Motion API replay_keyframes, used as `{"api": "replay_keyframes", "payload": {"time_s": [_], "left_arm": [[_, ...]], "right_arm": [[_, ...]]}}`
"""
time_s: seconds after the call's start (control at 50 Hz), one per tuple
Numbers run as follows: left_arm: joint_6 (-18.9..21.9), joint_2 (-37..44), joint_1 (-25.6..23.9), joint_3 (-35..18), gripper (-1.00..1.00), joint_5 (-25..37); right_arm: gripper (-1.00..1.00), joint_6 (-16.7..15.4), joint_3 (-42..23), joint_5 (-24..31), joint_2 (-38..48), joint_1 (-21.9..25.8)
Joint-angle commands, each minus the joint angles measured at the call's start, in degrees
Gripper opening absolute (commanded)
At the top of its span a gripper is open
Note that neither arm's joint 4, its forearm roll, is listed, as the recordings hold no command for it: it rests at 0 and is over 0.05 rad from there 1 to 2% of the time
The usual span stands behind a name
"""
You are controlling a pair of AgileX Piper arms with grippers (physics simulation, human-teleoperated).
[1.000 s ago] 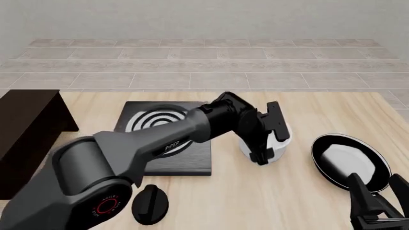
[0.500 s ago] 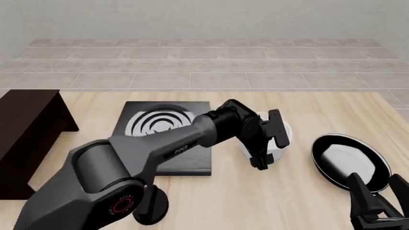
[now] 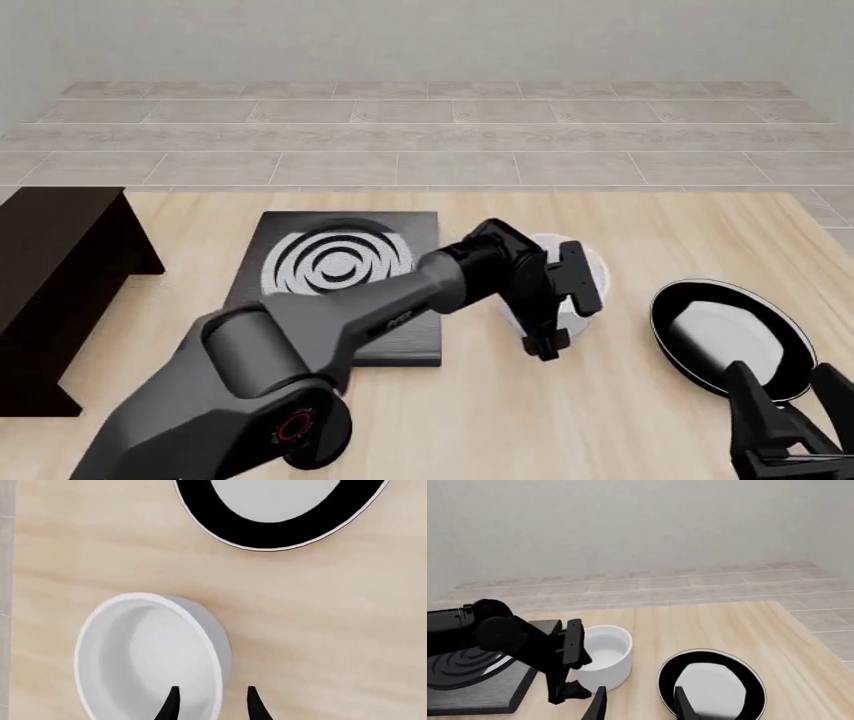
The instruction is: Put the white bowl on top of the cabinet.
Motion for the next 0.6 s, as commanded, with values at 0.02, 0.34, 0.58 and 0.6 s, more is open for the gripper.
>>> {"api": "replay_keyframes", "payload": {"time_s": [0.02, 0.34, 0.58, 0.6], "left_arm": [[-0.03, 4.37, 0.15, -3.50, 1.00, 1.74], [0.71, 4.36, -0.23, -5.29, 1.00, 3.11], [2.97, 2.47, 1.15, -8.43, -1.00, 4.55], [2.97, 2.49, 1.15, -8.48, -1.00, 4.58]], "right_arm": [[1.00, 0.09, 0.01, -0.58, 0.89, 0.03], [1.00, 0.39, 0.00, -0.63, 1.05, 0.06], [1.00, 0.76, 0.01, -0.76, 1.27, -0.01], [1.00, 0.76, 0.01, -0.74, 1.24, -0.01]]}}
